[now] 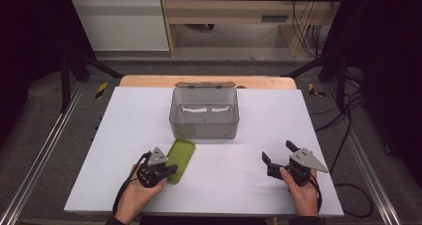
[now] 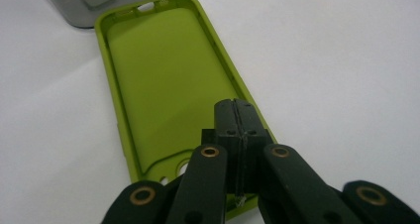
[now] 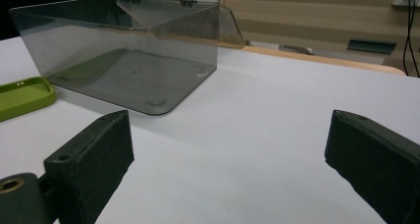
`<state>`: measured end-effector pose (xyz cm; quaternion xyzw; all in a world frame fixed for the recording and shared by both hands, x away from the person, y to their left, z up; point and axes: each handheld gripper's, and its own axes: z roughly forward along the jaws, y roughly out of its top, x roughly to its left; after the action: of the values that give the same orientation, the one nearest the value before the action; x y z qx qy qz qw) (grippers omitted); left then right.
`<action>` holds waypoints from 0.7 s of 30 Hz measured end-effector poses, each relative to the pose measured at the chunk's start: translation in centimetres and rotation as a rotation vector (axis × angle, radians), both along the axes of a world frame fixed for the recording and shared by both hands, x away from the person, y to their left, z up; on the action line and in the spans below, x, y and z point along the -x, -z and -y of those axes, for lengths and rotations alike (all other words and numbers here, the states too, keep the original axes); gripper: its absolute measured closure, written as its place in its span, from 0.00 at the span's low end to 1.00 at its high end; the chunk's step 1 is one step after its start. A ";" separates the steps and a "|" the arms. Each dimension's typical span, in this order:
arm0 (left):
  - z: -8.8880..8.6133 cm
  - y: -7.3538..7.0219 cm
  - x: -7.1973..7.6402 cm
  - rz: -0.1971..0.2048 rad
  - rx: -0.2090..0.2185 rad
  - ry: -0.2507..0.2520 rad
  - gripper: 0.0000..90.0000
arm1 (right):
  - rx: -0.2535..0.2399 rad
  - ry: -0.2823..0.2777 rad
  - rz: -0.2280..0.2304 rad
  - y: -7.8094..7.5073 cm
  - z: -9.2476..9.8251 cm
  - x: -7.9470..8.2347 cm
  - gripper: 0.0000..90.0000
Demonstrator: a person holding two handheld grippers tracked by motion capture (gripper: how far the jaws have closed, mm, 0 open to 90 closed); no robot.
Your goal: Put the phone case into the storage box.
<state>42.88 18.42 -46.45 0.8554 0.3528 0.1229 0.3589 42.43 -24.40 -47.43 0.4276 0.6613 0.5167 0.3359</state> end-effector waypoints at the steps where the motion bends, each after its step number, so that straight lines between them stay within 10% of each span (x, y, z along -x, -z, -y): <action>1: 0.1 0.0 0.1 -0.003 -0.005 0.001 1.00 | 0.001 -0.002 0.002 0.0 0.0 0.0 0.05; 21: 1.8 0.5 2.6 -0.103 0.024 0.070 1.00 | -0.001 -0.001 -0.008 0.1 -0.1 0.0 0.05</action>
<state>40.30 16.63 -46.92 0.8680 0.3420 0.0615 0.3547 42.42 -24.33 -47.49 0.4294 0.6628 0.5153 0.3328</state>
